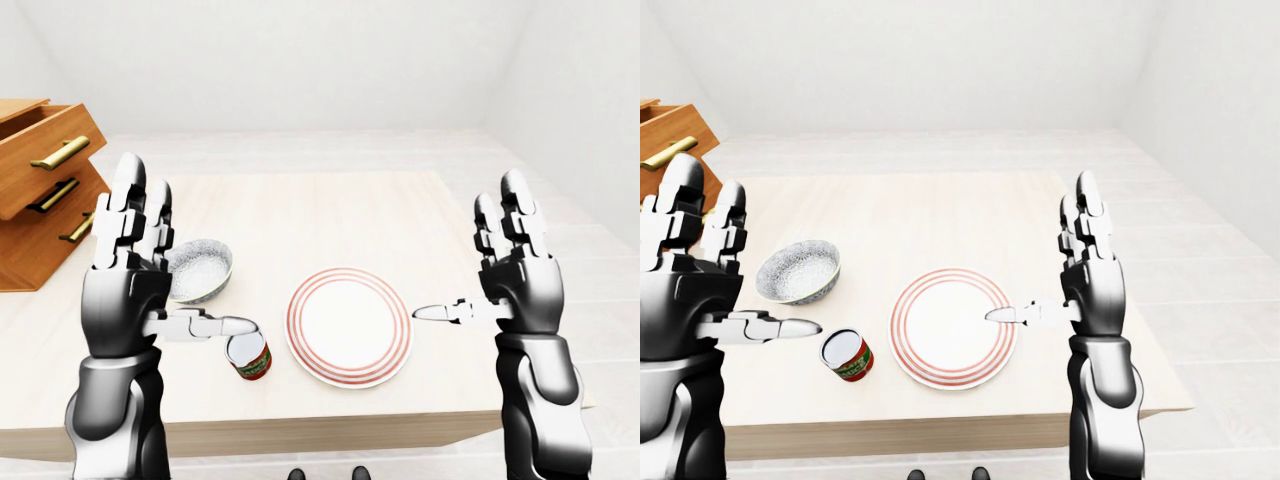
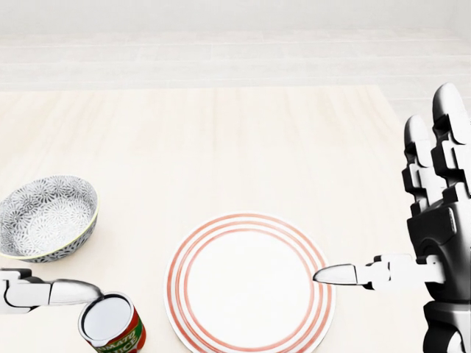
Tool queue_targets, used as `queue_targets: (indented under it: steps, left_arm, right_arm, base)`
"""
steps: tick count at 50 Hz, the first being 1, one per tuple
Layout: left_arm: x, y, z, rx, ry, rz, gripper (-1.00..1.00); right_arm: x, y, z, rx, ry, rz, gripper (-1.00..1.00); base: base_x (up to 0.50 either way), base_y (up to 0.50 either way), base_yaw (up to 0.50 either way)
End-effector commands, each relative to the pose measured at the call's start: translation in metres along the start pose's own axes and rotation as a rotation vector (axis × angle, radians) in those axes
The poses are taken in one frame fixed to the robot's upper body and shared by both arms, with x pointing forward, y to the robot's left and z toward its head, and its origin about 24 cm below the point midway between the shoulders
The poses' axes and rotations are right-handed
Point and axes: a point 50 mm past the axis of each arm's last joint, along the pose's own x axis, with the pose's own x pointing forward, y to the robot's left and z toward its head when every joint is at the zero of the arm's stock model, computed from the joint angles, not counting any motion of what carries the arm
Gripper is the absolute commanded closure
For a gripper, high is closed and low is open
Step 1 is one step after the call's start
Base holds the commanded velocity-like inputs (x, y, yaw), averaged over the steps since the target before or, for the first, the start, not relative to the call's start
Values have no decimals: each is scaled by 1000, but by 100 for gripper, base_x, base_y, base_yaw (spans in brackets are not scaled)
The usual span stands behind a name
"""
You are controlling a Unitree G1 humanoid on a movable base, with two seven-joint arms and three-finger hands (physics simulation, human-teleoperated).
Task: Put the bowl on the plate.
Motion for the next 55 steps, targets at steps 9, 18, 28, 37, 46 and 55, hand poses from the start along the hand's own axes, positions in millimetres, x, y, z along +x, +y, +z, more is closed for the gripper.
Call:
queue_targets:
  steps: [9, 18, 28, 37, 46, 55]
  left_arm:
    - [43, 5, -36, 546, 140, -30, -100]
    - [58, 16, -68, 891, 300, -131, -100]
    - [71, 27, -97, 1123, 458, -198, -100]
    - [84, 40, -126, 1233, 572, -190, -100]
    - [76, 33, -156, 1266, 633, -214, -100]
    - [65, 34, -164, 1272, 658, -221, -100]
  right_arm:
    - [-5, -1, -11, -11, 59, 13, -100]
    - [-7, -1, -12, -9, 66, 21, -100]
    - [-10, 0, -12, -22, 75, 27, -100]
    - [-12, -2, -8, -35, 62, 25, -100]
    - [-11, -4, -10, -29, 69, 17, -100]
    - [-10, -3, -14, -27, 84, 17, -100]
  base:
    - [0, 0, 0]
    - [0, 0, 0]
    - [0, 0, 0]
    - [0, 0, 0]
    - [0, 0, 0]
    - [0, 0, 0]
